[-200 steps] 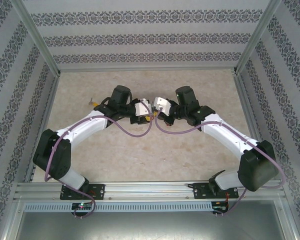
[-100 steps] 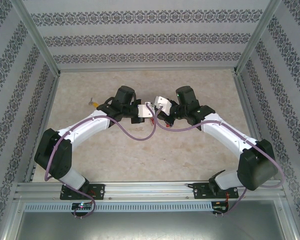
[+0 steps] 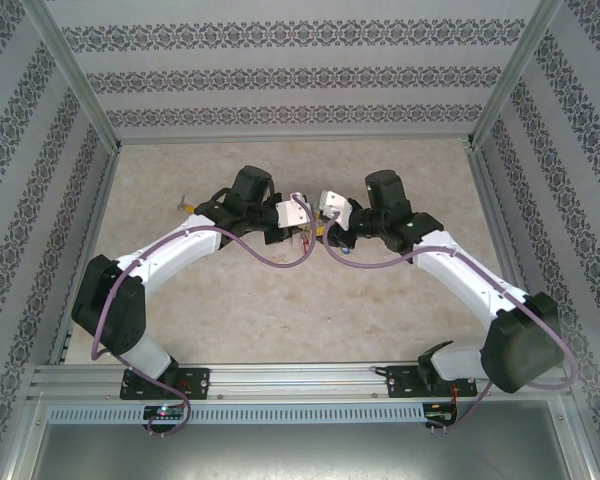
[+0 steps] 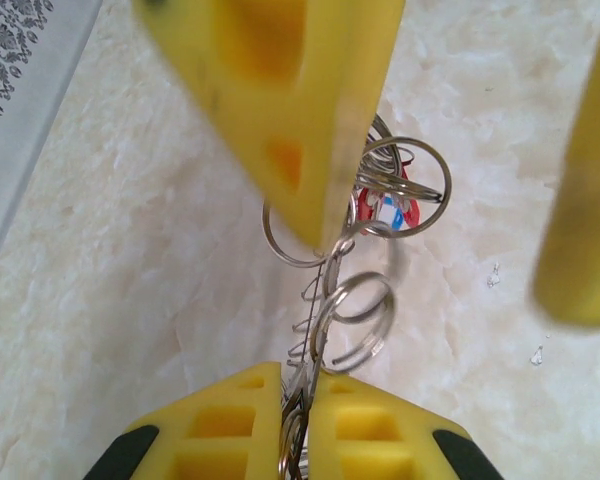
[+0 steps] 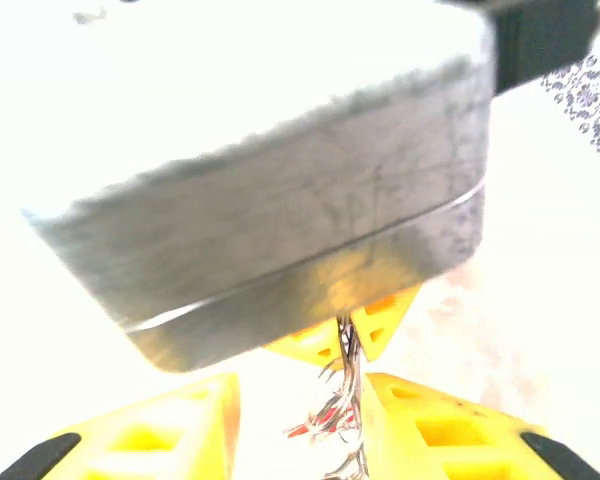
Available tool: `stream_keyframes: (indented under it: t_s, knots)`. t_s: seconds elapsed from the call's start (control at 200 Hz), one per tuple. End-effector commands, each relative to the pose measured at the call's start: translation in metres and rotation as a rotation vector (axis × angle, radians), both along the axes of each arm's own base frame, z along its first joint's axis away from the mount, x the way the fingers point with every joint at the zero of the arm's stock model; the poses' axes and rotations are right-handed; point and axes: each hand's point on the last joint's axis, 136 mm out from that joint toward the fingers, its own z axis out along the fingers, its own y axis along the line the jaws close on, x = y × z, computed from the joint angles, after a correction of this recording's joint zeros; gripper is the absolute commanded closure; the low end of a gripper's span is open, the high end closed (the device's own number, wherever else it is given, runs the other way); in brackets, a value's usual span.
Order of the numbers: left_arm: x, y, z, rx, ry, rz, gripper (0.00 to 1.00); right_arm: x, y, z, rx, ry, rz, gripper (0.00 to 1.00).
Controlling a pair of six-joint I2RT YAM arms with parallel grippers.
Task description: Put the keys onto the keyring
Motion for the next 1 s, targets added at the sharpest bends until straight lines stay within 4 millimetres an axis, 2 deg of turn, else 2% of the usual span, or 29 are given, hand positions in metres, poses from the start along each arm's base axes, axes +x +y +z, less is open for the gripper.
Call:
stream_keyframes:
  t_s: [0.0,0.26,0.375,0.445,0.52,0.615,0.804,0.894,0.994]
  knots:
    - [0.009,-0.002,0.028,-0.060,-0.065,0.024,1.00,-0.013,-0.005,0.011,0.039,-0.026,0.049,0.61]
    - [0.016,0.004,0.044,-0.095,-0.082,0.108,1.00,-0.010,-0.018,0.022,0.092,-0.069,-0.078,0.58]
    - [0.021,0.007,0.052,-0.124,-0.049,0.172,1.00,-0.013,-0.017,0.028,0.176,-0.039,-0.177,0.69]
    - [0.022,0.007,0.057,-0.155,0.019,0.221,1.00,-0.021,-0.009,0.023,0.222,-0.003,-0.192,0.71]
    - [0.020,0.004,0.064,-0.215,0.116,0.264,1.00,-0.029,0.002,0.016,0.238,0.009,-0.186,0.71]
    - [0.013,0.001,0.066,-0.302,0.238,0.313,1.00,-0.022,0.006,0.014,0.291,0.004,-0.227,0.69]
    - [-0.005,0.001,0.073,-0.494,0.418,0.381,1.00,-0.001,-0.004,0.021,0.448,-0.019,-0.297,0.64]
    - [-0.010,0.003,0.078,-0.559,0.457,0.399,1.00,0.001,-0.009,0.025,0.489,-0.024,-0.292,0.60]
    - [-0.013,0.004,0.084,-0.618,0.472,0.407,1.00,-0.007,-0.003,0.026,0.502,-0.018,-0.220,0.59]
